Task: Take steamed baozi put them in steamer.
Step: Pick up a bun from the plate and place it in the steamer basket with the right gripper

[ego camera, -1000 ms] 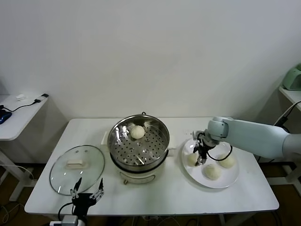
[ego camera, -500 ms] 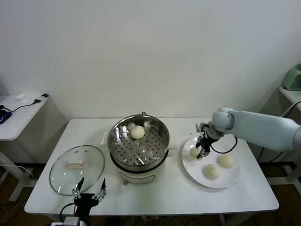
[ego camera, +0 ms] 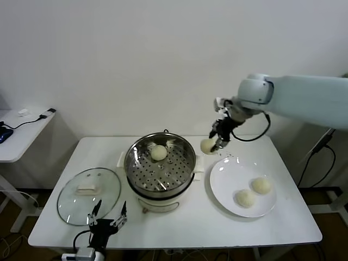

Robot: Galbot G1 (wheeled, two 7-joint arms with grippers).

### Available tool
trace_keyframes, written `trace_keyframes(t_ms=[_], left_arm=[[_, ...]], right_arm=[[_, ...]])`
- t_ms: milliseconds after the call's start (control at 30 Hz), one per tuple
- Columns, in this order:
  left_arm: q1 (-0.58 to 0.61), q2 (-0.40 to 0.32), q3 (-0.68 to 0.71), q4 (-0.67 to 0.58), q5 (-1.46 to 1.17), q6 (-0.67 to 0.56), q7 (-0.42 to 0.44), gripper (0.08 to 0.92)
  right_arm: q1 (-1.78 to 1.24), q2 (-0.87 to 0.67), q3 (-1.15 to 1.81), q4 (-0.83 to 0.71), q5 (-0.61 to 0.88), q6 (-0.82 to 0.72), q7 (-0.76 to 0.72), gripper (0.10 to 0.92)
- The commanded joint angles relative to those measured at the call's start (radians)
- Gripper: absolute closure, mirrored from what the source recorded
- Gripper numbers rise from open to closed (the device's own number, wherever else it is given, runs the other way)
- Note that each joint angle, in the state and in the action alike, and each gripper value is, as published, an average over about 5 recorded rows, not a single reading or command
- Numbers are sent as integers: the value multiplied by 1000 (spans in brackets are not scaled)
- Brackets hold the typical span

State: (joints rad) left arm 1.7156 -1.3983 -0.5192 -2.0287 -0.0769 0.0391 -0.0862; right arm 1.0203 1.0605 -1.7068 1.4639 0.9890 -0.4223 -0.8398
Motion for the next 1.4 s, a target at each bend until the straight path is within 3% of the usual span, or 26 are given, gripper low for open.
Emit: trace_keyframes(t_ms=[33,600,1067,1167,1400], left_arm=[[-3,2,11,-8,-1,-1,0,177],[-9,3,21,9,-8,-11,-12,177],[-8,-11,28,15,-7,-10,-13,177],[-7,-12,30,18,-6,-12,-14,177],[-2,-14,37,14,0,-11,-14,177]], right_arm=[[-29,272,75,18,161,-95,114,474],[-401,488,143,-336,2,-156,216,474],[-471,510,165,-435,-35,-136,210,468],[-470,496,178,-423,-22,-132,202,426],[-373,407,191,-348,-26,-79,118,240]])
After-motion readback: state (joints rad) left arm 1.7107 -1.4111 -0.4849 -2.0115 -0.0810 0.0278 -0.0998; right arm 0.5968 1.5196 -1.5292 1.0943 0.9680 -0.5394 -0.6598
